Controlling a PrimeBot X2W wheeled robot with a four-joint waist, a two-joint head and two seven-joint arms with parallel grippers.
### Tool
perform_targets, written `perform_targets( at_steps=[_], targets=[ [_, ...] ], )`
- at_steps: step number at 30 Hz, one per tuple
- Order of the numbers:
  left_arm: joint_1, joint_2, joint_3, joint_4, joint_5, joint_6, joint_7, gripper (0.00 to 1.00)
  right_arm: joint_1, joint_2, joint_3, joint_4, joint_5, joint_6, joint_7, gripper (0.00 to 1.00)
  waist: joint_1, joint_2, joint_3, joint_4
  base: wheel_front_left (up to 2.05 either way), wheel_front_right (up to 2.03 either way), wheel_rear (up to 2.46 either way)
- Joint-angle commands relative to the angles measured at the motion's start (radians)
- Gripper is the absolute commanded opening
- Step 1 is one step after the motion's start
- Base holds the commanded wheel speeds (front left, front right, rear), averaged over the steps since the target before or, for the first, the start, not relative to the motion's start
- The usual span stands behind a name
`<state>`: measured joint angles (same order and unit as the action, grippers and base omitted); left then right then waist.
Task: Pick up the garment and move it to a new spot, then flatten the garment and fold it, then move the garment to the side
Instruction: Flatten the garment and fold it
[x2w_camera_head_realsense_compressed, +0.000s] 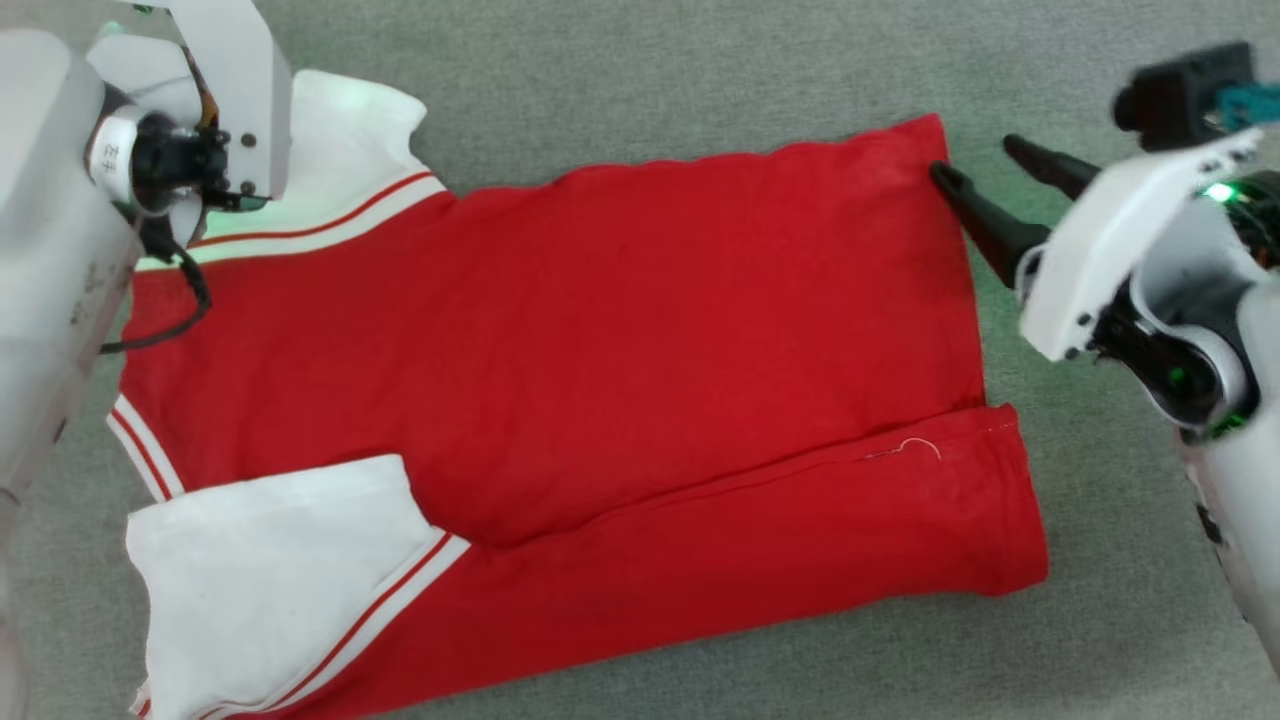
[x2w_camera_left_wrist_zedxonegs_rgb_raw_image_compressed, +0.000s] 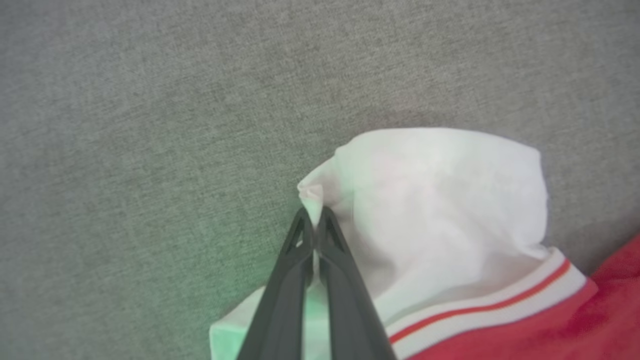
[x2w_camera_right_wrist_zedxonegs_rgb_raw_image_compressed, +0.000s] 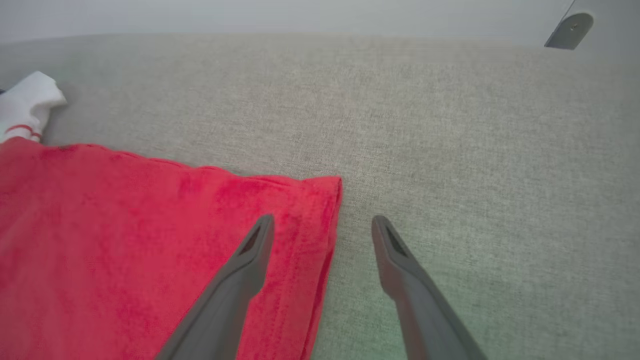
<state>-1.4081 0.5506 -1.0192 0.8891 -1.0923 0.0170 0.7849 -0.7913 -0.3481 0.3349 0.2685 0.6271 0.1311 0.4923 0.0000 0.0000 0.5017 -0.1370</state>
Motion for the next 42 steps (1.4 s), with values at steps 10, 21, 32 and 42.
perform_targets(
  at_steps=[10,21,32,42],
  targets=[
    [-0.016,-0.034,-0.006,0.089,-0.002,-0.043,-0.026,0.00,-0.157,0.053,0.101,0.223,0.051,-0.001,0.200,1.00,0.0000,0.0000,0.013,-0.003,0.00,0.00,0.00],
    [-0.045,-0.062,-0.002,0.160,-0.003,-0.077,-0.061,0.00,-0.266,0.081,0.187,0.405,0.094,-0.001,0.287,0.00,0.0000,0.0000,0.019,-0.001,0.00,0.00,0.00],
    [-0.075,-0.077,0.006,0.193,-0.007,-0.115,-0.126,0.00,-0.286,0.013,0.232,0.389,0.147,-0.001,0.177,0.00,0.0000,0.0000,-0.047,0.038,0.00,0.00,0.00],
    [-0.033,-0.070,-0.004,0.165,-0.017,-0.141,-0.167,0.00,-0.234,-0.078,0.305,0.332,0.209,-0.001,0.098,0.00,0.0000,0.0000,-0.150,0.091,0.00,0.00,0.00]
  ],
)
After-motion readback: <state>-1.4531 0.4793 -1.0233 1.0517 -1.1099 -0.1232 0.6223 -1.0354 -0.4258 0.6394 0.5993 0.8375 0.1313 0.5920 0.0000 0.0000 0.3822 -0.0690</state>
